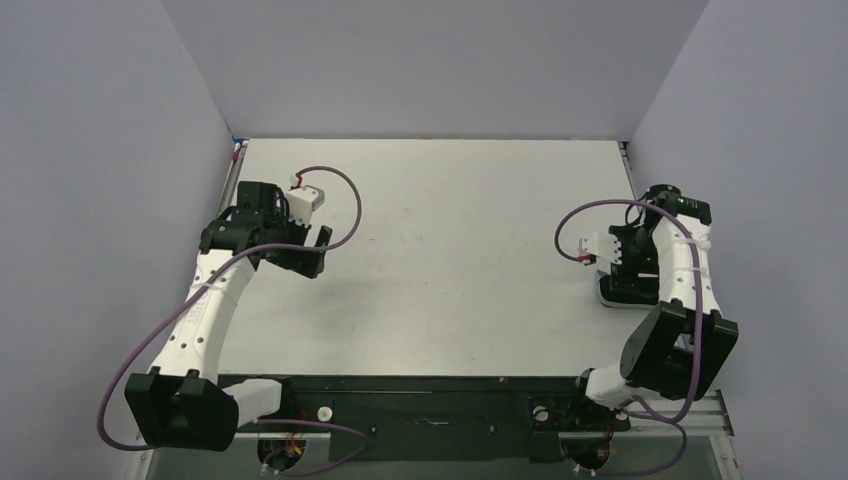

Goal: Open the umbrella

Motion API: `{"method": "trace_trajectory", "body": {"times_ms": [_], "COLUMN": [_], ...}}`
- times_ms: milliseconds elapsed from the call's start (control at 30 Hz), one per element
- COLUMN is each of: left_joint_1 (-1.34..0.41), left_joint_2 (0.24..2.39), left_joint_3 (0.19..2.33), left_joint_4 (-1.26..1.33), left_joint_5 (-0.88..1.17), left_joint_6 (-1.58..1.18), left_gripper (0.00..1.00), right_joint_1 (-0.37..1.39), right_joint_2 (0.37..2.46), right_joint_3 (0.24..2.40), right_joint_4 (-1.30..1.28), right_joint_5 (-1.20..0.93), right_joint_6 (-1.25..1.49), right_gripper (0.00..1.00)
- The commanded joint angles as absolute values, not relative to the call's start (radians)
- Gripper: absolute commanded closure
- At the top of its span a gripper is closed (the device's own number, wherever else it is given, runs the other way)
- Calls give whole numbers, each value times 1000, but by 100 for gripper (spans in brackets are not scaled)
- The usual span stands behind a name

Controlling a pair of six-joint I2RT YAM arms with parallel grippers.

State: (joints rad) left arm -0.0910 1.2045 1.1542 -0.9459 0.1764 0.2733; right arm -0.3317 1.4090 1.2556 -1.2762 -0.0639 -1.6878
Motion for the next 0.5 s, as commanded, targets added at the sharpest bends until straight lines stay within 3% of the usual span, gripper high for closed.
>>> {"method": "trace_trajectory", "body": {"times_ms": [0, 467], "left_joint_1": [-100, -98], "left_joint_2": [1169, 1212], "left_joint_3": [1173, 1193], "left_joint_4": [-913, -947], "left_joint_5": [193, 118], "left_joint_6": [284, 272], "left_gripper": [3, 3], "right_joint_1": [-371, -415], "right_joint_2": [1499, 1734], "right_joint_3": [1331, 1278], "right_joint_4": [-1251, -1076], "right_joint_5": [43, 115], "right_joint_6": [-1843, -1928], "right_gripper": [11, 8]}}
